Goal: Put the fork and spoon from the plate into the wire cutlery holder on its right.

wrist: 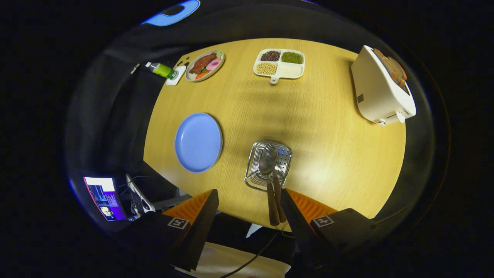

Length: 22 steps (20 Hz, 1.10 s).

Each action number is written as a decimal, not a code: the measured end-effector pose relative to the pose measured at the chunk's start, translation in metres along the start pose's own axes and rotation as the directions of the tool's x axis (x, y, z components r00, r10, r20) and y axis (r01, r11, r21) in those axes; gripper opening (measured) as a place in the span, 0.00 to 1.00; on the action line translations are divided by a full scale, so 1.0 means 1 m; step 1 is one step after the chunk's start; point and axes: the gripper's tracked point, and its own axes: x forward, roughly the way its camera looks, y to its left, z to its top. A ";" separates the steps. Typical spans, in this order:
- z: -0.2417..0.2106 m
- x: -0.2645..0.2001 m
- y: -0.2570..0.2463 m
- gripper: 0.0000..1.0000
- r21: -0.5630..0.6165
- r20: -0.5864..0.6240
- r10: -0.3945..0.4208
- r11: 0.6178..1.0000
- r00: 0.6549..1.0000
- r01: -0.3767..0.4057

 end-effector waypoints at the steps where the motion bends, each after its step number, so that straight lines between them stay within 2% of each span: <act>1: 0.002 -0.007 0.004 0.99 0.000 0.036 -0.002 1.000 0.999 0.002; 5: 0.006 -0.037 0.018 1.00 0.010 0.173 -0.018 1.000 0.985 0.016; 7: 0.013 -0.055 0.028 1.00 0.037 0.256 -0.025 0.999 0.966 0.016; 9: 0.026 -0.077 0.036 1.00 0.077 0.356 -0.039 0.997 0.934 0.012; 11: 0.042 -0.106 0.042 0.99 0.118 0.478 -0.074 0.993 0.875 0.019; 12: 0.047 -0.122 0.041 0.99 0.137 0.538 -0.103 0.990 0.836 0.034; 15: 0.059 -0.182 0.046 0.99 0.183 0.702 -0.184 0.980 0.688 0.076; 18: 0.062 -0.234 0.048 0.99 0.194 0.808 -0.233 0.973 0.542 0.129; 22: 0.060 -0.296 0.053 0.99 0.201 0.912 -0.268 0.952 0.312 0.230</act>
